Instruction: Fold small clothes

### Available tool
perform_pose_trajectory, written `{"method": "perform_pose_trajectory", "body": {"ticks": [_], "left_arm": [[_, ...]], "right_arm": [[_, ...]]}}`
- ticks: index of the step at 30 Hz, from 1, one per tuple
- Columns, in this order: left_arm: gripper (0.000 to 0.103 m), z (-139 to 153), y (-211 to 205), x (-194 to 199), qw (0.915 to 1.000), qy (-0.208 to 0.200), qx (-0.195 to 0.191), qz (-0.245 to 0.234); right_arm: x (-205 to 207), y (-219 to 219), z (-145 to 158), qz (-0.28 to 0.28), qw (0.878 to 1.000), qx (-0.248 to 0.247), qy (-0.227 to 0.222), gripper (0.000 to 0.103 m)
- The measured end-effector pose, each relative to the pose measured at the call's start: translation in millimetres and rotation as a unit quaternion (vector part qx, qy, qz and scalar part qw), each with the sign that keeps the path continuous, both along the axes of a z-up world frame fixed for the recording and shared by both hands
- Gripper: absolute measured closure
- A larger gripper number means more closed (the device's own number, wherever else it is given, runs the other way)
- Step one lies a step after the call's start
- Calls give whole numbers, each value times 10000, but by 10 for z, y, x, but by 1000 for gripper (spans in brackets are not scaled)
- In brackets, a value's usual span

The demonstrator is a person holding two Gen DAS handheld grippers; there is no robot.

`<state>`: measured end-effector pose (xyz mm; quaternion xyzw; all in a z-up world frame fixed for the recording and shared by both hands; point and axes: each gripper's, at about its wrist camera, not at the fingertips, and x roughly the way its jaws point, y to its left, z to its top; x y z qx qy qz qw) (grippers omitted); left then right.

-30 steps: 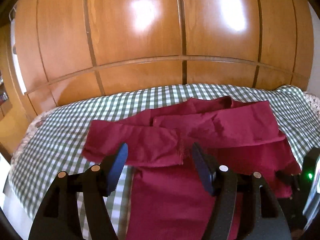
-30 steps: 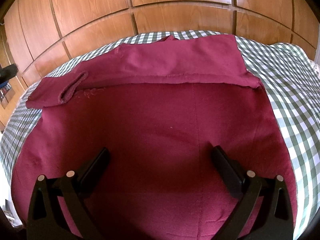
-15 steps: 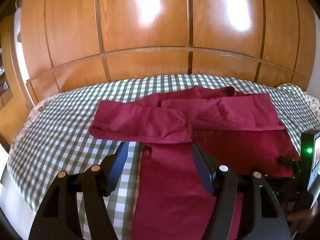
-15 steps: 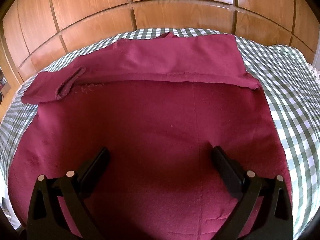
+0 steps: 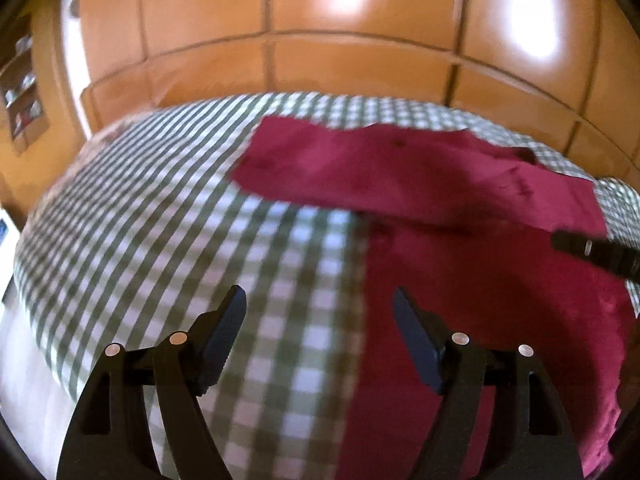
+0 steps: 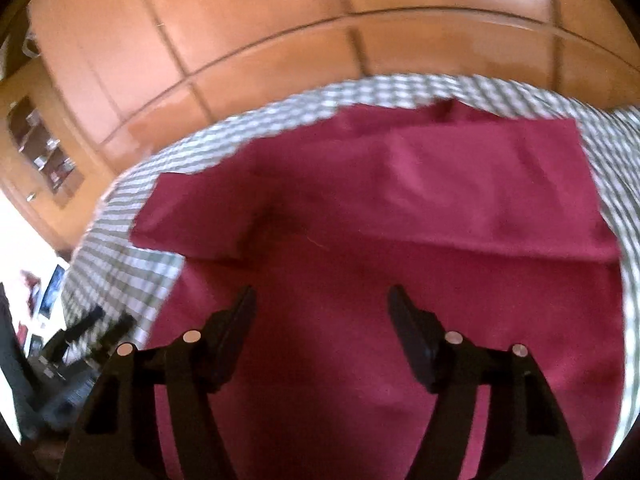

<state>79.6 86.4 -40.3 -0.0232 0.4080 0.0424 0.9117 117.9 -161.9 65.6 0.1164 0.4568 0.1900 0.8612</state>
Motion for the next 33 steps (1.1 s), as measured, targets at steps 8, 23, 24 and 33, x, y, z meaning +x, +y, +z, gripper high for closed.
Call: {"method": "perform_pose_trajectory", "body": {"ticks": [8,23,24,33], "left_arm": [[28,-109,274,15,9991,153,-145,376],[20,70,-141,699,9997,-30,137,209],[20,76,-175,746,9996,-24,196,205],[21,-89,-355,1193,9969,231,675,320]], "right_arm": [[730,540,-401,73,9926,448,1130,29],[560,-55,1167,-30,9883,-327,-1487,99],[541,-234,1246,-165,9865,-348,-1594,99],[486,-1666,737,-1648,9783,-688,-1053,99]]}}
